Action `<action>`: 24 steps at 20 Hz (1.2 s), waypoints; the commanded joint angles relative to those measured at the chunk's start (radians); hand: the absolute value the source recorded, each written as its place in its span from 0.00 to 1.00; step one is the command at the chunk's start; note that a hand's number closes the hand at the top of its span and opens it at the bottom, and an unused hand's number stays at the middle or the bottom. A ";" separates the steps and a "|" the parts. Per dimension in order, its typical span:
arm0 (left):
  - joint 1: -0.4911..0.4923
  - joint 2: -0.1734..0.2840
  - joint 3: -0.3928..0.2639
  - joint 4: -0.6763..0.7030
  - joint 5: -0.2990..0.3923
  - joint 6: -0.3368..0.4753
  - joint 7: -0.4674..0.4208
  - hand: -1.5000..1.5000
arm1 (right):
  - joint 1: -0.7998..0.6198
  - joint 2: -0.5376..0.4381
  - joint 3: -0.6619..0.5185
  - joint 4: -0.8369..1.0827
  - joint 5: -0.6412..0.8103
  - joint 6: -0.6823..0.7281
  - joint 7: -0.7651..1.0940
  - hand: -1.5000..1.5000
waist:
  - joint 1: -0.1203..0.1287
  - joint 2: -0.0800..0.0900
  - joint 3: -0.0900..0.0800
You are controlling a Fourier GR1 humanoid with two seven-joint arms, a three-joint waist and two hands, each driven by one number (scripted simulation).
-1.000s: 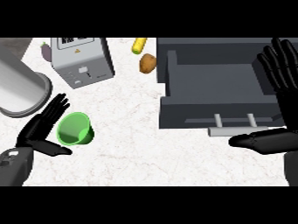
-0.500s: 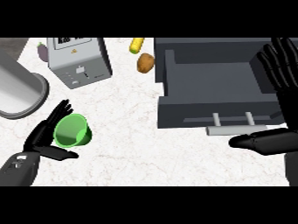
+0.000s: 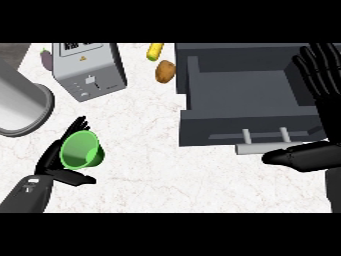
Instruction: Pick up the cup, place it into the drawer and close the drawer
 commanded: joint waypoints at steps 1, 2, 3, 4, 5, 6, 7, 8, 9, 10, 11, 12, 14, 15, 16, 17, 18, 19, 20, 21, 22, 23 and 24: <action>-0.007 -0.038 -0.006 0.025 -0.012 -0.052 -0.136 0.00 | 0.031 0.016 0.010 0.018 0.014 0.002 -0.041 0.00 | -0.005 0.002 0.000; -0.013 0.002 -0.004 0.034 -0.008 -0.120 -0.128 0.00 | -0.006 -0.009 -0.009 -0.011 0.001 -0.004 0.011 0.00 | -0.004 0.000 0.000; -0.030 -0.006 -0.002 0.035 -0.002 -0.133 -0.103 0.00 | -0.014 -0.033 -0.026 -0.034 -0.035 0.018 0.043 0.00 | -0.007 -0.002 0.000; -0.023 -0.023 -0.003 0.030 -0.008 -0.084 -0.136 0.00 | 0.033 -0.006 -0.007 0.002 -0.021 0.028 -0.017 0.00 | -0.007 0.002 0.000; -0.015 -0.040 -0.009 0.029 -0.007 -0.121 -0.140 0.00 | -0.016 0.005 -0.003 0.012 0.015 -0.018 0.002 0.00 | 0.001 0.002 -0.001; -0.034 -0.018 -0.019 0.041 -0.020 -0.127 -0.117 0.00 | 0.004 -0.001 0.007 -0.010 0.007 0.003 -0.004 0.00 | -0.004 0.000 0.000; -0.053 -0.038 -0.006 0.047 -0.001 -0.150 -0.084 0.00 | -0.012 -0.033 -0.024 -0.015 -0.021 0.016 0.036 0.00 | -0.010 0.000 0.000; -0.054 -0.056 -0.006 0.048 -0.002 -0.130 -0.092 0.00 | 0.017 -0.011 -0.005 -0.006 0.003 0.011 -0.005 0.00 | -0.009 0.002 0.000; -0.025 -0.068 -0.024 0.043 -0.012 -0.174 -0.114 0.00 | -0.017 -0.001 -0.002 0.012 -0.008 0.002 0.010 0.00 | -0.001 0.003 -0.001; -0.066 -0.048 -0.007 0.035 0.011 -0.224 -0.082 0.00 | -0.023 -0.020 -0.021 -0.008 -0.011 0.002 0.019 0.00 | -0.003 -0.001 0.000; -0.050 -0.094 -0.015 0.033 0.006 -0.201 -0.103 1.00 | -0.017 -0.009 -0.006 0.012 -0.009 0.009 0.007 0.00 | -0.009 0.005 -0.002; -0.053 -0.069 -0.027 0.020 0.002 -0.263 -0.110 1.00 | -0.007 -0.009 -0.002 0.049 0.015 0.014 -0.028 0.00 | 0.001 0.007 -0.001; -0.034 -0.082 -0.028 -0.019 -0.002 -0.189 -0.181 1.00 | -0.001 -0.008 -0.005 0.020 0.007 0.005 -0.005 0.00 | 0.000 0.002 -0.001; -0.013 -0.083 -0.025 -0.046 -0.005 -0.118 -0.232 1.00 | -0.026 -0.032 -0.036 0.018 -0.026 0.014 0.026 0.00 | 0.002 0.000 -0.001; -0.016 -0.081 -0.023 -0.048 -0.006 -0.081 -0.237 1.00 | -0.050 -0.049 -0.069 0.080 -0.024 0.017 -0.009 0.00 | 0.010 0.004 0.000; -0.019 -0.085 -0.006 -0.059 0.003 -0.007 -0.249 1.00 | -0.025 -0.012 -0.020 0.019 0.001 -0.006 0.005 0.00 | 0.004 0.000 -0.001; -0.035 -0.066 0.012 -0.054 0.012 0.030 -0.239 1.00 | 0.009 -0.025 -0.023 0.012 -0.005 0.016 0.002 0.00 | -0.003 -0.001 0.000; -0.020 -0.098 -0.004 -0.068 -0.011 0.106 -0.269 1.00 | 0.025 -0.016 -0.005 -0.016 -0.001 0.015 0.009 0.00 | -0.006 -0.003 0.000; -0.006 -0.090 -0.002 -0.079 -0.012 0.119 -0.304 1.00 | -0.017 -0.028 -0.022 -0.018 -0.015 0.006 0.040 0.00 | 0.002 -0.004 0.000; -0.011 -0.099 0.022 -0.076 0.018 0.069 -0.317 1.00 | 0.002 -0.021 -0.020 0.024 0.000 0.015 -0.008 0.00 | 0.008 -0.001 0.001; -0.032 -0.089 0.024 -0.072 0.031 -0.016 -0.296 1.00 | -0.006 -0.019 -0.026 0.018 -0.018 0.016 -0.003 0.00 | 0.009 -0.004 0.001; -0.020 -0.120 0.065 -0.071 0.066 0.066 -0.302 1.00 | -0.030 -0.027 -0.035 0.019 -0.020 0.005 0.028 0.00 | 0.010 -0.002 0.001; -0.041 -0.154 0.103 -0.077 0.100 0.140 -0.269 1.00 | 0.006 -0.029 -0.037 -0.014 -0.016 0.009 0.014 0.00 | 0.004 -0.006 0.001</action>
